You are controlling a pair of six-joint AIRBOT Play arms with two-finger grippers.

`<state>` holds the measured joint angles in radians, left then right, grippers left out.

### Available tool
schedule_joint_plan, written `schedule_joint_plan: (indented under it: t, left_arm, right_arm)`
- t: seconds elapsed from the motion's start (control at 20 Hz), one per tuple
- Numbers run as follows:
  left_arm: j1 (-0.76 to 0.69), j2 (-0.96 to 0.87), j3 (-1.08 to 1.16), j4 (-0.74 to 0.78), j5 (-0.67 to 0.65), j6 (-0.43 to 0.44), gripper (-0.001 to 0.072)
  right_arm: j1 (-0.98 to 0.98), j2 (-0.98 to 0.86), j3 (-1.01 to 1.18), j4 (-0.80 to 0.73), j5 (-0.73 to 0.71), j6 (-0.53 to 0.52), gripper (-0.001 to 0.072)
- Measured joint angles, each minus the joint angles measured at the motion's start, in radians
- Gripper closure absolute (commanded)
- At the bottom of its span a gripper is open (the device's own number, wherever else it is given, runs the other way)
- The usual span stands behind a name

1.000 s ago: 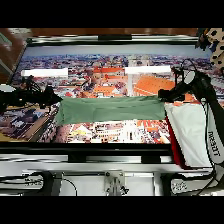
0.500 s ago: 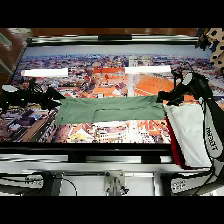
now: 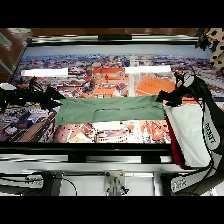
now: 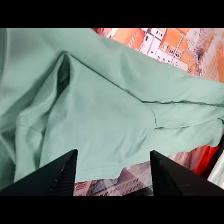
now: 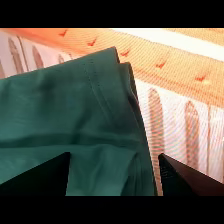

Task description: Fold the shirts.

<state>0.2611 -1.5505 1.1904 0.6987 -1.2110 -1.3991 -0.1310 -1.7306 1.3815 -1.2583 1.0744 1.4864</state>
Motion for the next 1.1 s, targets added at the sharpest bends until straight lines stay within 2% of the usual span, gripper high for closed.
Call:
schedule_joint_plan:
  t: [0.05,0.2,0.4,0.6,0.7,0.9,1.1]
  left_arm:
    - [0.0,0.0,0.0,0.0,-0.001,0.0,0.0156]
    - [0.0,0.0,0.0,0.0,-0.002,0.012,0.0161]
    - [0.0,0.0,0.0,0.0,-0.003,0.021,0.0162]
    - [0.0,0.0,0.001,-0.012,-0.004,0.024,0.0173]
    - [0.0,0.0,0.005,-0.025,-0.005,0.026,0.0268]
    - [-0.025,0.0,0.015,-0.083,-0.01,0.074,0.0574]
    - [-0.135,-0.001,0.019,-0.14,-0.005,0.132,0.0594]
  right_arm:
    - [0.0,-0.008,0.0,0.005,0.0,-0.005,0.0045]
    - [-0.003,-0.02,0.002,0.017,0.013,-0.018,0.0163]
    - [-0.002,-0.03,-0.001,0.063,0.078,-0.079,0.0622]
    - [-0.002,-0.007,0.039,0.176,0.117,-0.185,0.0639]
    - [-0.002,0.018,0.088,0.229,0.125,-0.225,0.064]
    - [-0.002,0.076,0.184,0.286,0.186,-0.235,0.0639]
    - [-0.002,0.14,0.217,0.303,0.28,-0.174,0.0639]
